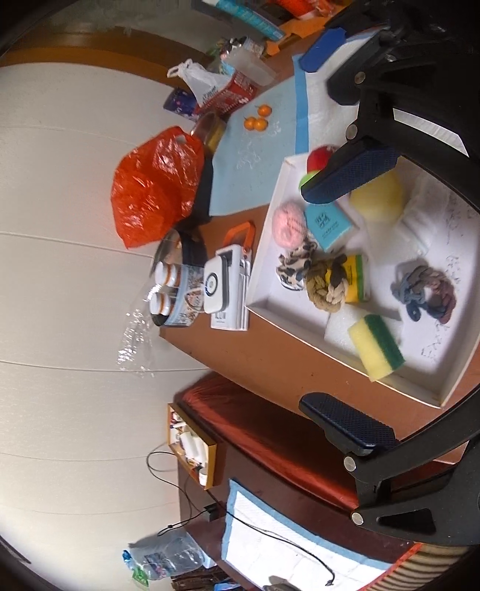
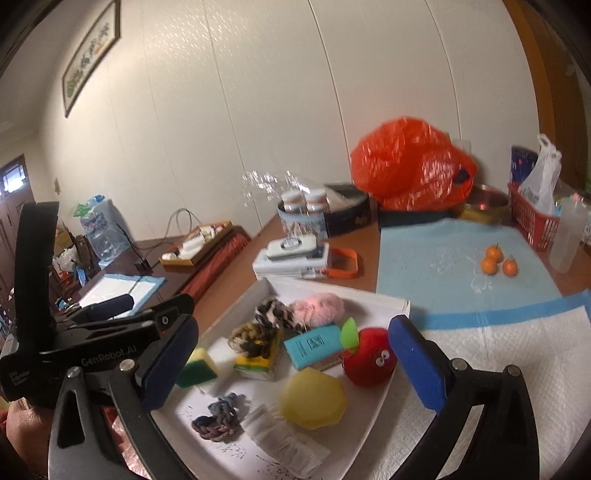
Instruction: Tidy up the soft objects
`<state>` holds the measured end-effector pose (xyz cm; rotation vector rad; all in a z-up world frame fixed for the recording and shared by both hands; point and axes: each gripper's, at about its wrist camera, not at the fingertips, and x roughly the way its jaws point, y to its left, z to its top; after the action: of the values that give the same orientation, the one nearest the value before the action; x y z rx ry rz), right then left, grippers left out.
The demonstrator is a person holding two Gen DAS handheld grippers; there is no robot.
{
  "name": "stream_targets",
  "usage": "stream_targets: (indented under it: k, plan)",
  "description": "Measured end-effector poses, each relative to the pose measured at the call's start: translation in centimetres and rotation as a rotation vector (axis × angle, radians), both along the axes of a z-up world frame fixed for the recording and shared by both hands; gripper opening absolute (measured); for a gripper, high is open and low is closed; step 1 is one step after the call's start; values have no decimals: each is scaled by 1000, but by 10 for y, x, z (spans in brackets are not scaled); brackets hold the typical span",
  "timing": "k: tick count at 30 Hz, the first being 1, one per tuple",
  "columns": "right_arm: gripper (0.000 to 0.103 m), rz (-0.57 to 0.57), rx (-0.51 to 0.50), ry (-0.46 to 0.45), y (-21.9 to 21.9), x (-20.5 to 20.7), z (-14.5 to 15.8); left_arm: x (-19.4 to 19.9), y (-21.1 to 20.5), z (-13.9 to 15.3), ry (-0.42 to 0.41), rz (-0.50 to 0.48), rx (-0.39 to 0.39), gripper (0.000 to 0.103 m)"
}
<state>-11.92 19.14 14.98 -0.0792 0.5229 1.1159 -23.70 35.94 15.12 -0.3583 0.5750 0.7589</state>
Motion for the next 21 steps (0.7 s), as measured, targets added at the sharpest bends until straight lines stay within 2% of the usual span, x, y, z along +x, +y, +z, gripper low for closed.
stream_targets:
  k: [6, 8, 11, 14, 21]
  plan:
    - [103, -17, 136, -109, -36, -13, 35, -5, -32, 35, 56, 81, 86, 103]
    - [103, -92, 147, -134, -51, -11, 45, -6, -42, 45, 56, 93, 108, 103]
    - [103, -177, 128, -127, -70, -1, 54, -2, -67, 62, 31, 62, 155, 103]
    - [103, -203, 160, -93, -95, 18, 61, 7, -95, 75, 11, 30, 184, 103]
    - [103, -267, 234, -93, -150, 43, 78, 37, -139, 84, -6, -28, 162, 103]
